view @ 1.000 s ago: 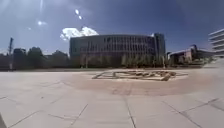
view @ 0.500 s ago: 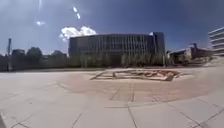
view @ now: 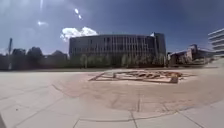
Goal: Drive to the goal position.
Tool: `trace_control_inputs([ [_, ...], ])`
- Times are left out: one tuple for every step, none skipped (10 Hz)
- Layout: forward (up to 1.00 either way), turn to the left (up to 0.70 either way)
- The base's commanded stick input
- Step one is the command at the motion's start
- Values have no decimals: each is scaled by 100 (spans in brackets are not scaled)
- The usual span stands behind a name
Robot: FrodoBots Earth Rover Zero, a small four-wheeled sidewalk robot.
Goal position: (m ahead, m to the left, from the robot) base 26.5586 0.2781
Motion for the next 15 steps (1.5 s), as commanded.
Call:
trace_control_inputs([
  [70,1],
  [70,1],
  [70,1],
  [70,1],
  [70,1],
  [70,1],
  [70,1],
  [70,1],
  [70,1],
  [70,1],
  [70,1],
  [70,1],
  [70,1],
  [70,1],
  [70,1],
])
